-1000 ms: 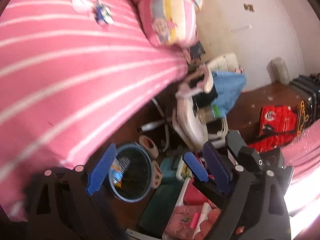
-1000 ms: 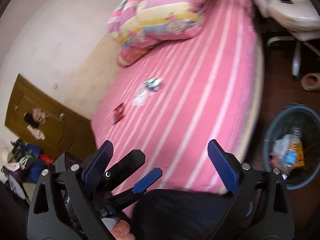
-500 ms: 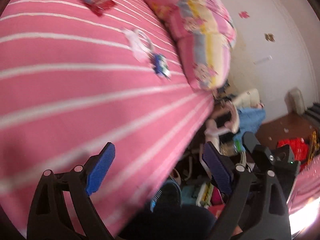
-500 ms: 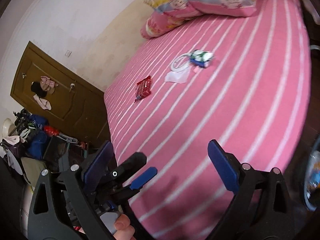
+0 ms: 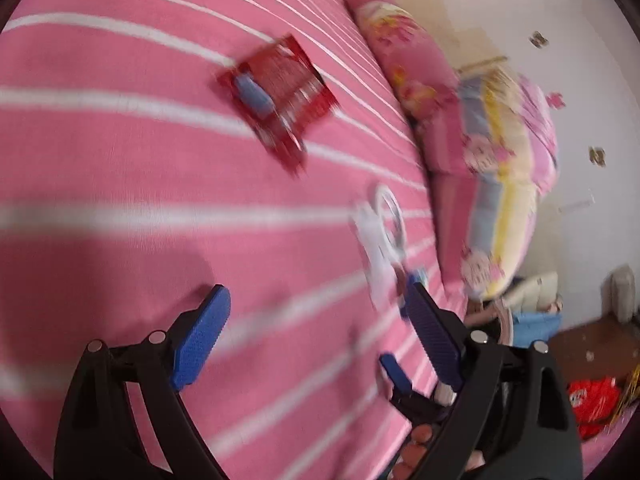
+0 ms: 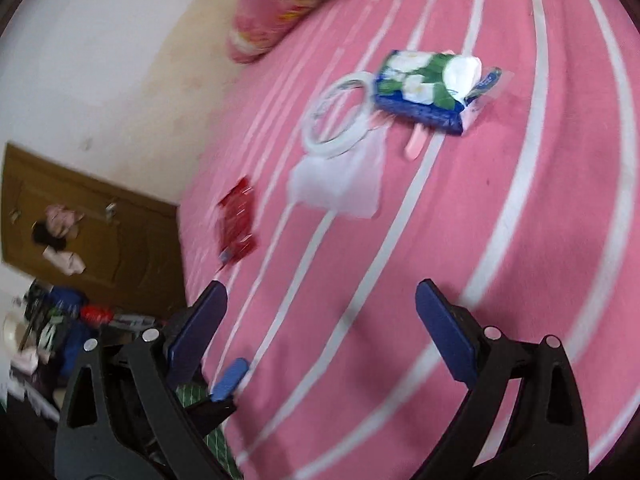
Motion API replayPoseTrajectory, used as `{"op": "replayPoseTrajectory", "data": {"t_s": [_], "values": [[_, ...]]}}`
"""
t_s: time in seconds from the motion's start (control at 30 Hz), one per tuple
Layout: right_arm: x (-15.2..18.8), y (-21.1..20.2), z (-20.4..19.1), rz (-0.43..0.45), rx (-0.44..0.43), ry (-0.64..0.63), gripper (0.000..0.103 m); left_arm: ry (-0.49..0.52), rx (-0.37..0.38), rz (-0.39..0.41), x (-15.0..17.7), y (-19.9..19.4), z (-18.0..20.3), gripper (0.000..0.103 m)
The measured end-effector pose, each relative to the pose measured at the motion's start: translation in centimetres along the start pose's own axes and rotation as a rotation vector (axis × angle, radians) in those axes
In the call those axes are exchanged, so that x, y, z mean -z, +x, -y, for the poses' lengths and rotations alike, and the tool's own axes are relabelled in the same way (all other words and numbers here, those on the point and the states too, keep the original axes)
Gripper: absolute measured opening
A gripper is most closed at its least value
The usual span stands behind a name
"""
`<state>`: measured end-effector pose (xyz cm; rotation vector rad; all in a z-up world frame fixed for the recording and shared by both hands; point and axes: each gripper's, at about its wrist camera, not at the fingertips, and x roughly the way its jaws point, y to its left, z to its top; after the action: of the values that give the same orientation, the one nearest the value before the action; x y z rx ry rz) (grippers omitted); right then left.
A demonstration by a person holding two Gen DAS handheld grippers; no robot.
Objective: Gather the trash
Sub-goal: 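Grasp the red snack wrapper with the left tool while the right tool grasps the white tissue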
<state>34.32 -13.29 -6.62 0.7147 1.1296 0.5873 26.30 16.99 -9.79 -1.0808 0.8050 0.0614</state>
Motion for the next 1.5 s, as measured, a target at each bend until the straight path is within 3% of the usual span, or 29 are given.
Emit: {"op": "replayPoseTrajectory", "data": {"t_s": [0.17, 0.37, 0.47, 0.53, 0.63, 0.67, 0.73, 0.8, 1.0, 1.3, 1.5], "values": [[-2.0, 3.3, -0.7, 0.003, 0.028, 0.006, 0.086, -0.047, 0.013, 0.026, -5.3, 2.6, -1.3, 0.085], [-3.8, 5.8, -2.0, 0.029, -0.006, -0.002, 0.086, -0.065, 0.026, 0.050, -8.9, 4.5, -1.6, 0.085], [-4.6, 7.4, -2.9, 0.023, -0.003, -0.032, 0.080, -0.028, -0.009, 0.063, -9.7, 5.3, -1.0, 0.076], [-4.7, 7.4, -2.8, 0.021, 0.011, -0.050, 0.067, -0.011, -0.030, 0.070, -10.1, 5.6, -1.0, 0.068], [-5.2, 7.4, -2.7, 0.032, 0.041, -0.059, 0.052, -0.016, -0.052, 0.075, -10.7, 5.9, -1.7, 0.047], [-5.1, 7.4, -2.7, 0.035, 0.058, -0.060, 0.048, -0.024, -0.061, 0.074, -10.8, 5.9, -2.1, 0.034], [-4.8, 7.3, -2.6, 0.037, 0.085, -0.061, 0.023, -0.052, -0.052, 0.067, -11.1, 5.8, -3.0, 0.025], [-4.6, 7.6, -2.6, 0.039, 0.098, -0.046, 0.005, -0.071, -0.046, 0.056, -11.3, 5.7, -3.5, 0.017], [-3.5, 7.0, -3.1, 0.056, 0.061, -0.053, 0.003, -0.116, -0.013, 0.058, -10.7, 4.9, -3.7, 0.015], [-1.8, 5.0, -7.1, 0.048, -0.052, -0.127, 0.003, -0.132, 0.069, 0.048, -8.2, 2.0, -1.7, 0.014], [0.5, 1.8, -9.4, 0.043, -0.121, -0.212, 0.003, -0.022, 0.082, 0.084, -3.6, -2.9, 1.2, 0.014]]}}
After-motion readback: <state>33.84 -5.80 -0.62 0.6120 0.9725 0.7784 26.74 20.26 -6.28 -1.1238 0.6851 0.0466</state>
